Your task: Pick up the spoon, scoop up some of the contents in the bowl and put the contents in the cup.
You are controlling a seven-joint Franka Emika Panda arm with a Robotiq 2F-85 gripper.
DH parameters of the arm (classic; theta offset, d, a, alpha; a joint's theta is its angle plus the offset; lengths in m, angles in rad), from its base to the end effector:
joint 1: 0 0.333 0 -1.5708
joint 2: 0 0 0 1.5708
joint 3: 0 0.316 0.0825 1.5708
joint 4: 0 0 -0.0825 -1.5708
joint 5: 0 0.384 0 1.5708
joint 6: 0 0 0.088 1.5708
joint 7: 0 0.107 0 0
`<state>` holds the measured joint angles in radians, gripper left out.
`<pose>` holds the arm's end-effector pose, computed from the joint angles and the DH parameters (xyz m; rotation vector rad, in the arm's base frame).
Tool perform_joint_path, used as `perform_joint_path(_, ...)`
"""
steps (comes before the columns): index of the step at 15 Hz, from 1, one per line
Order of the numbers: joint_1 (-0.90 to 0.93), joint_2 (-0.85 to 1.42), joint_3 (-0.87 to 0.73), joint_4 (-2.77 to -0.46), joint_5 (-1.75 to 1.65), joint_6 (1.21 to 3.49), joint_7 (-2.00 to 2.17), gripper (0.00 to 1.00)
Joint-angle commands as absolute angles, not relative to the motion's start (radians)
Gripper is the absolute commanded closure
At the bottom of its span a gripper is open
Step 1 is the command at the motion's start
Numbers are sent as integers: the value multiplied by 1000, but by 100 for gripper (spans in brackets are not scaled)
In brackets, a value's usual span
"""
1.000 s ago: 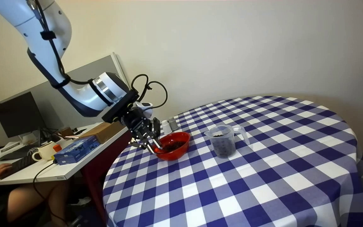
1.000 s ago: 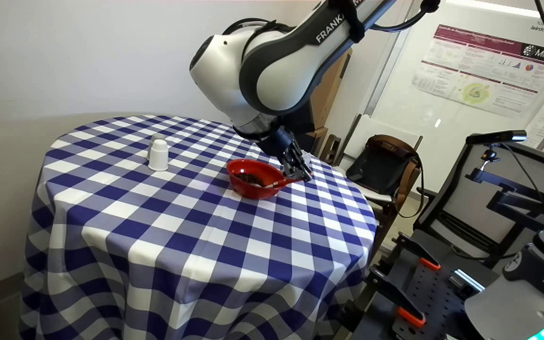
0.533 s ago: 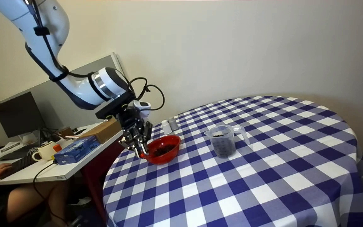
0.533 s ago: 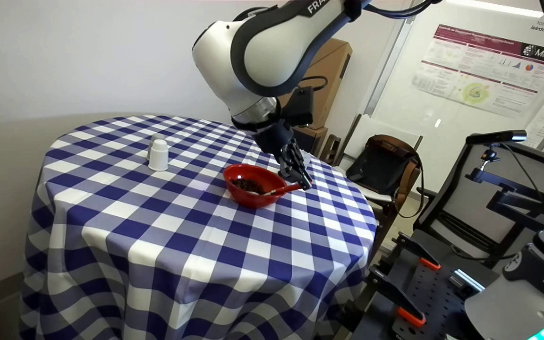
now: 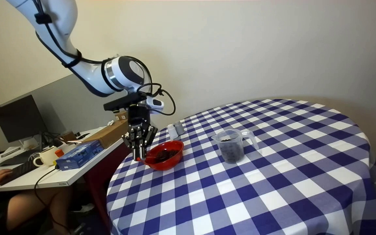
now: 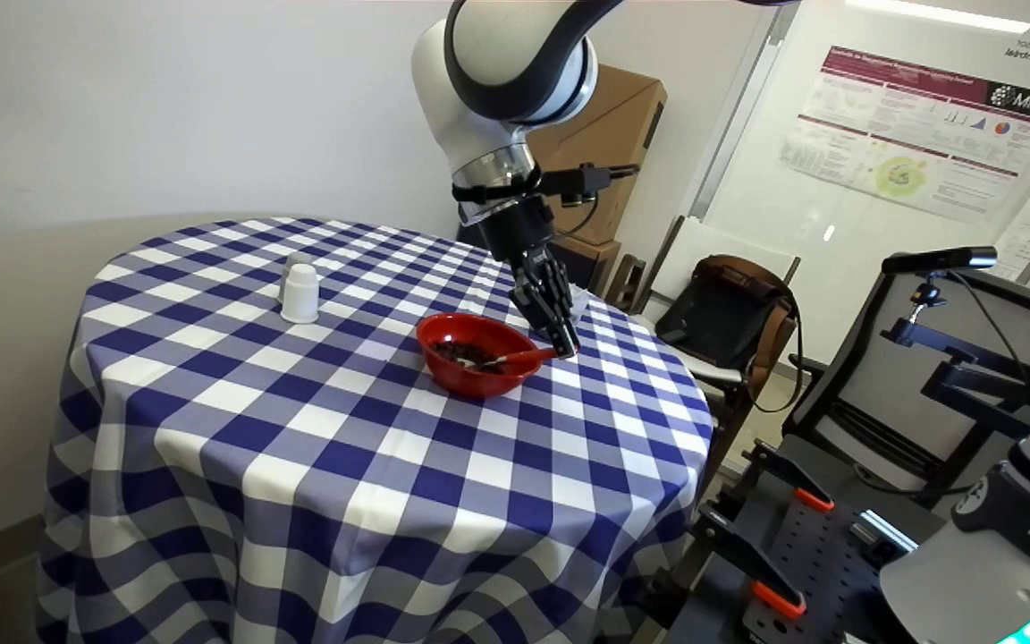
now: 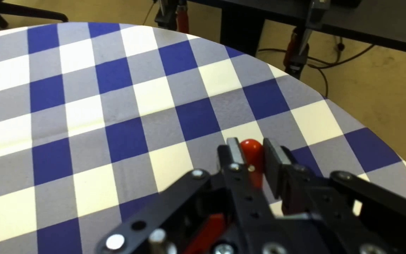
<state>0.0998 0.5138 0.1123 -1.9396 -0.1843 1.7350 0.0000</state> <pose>0.5235 0.0960 0.1867 2.7520 0.4389 -1.0132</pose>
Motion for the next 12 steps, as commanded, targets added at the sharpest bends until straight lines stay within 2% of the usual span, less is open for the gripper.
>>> perform_joint_path(1, 72, 490, 105, -1935, -97, 1751, -35, 94)
perform_joint_path(12, 68, 408, 102, -1992, -57, 1803, -33, 94)
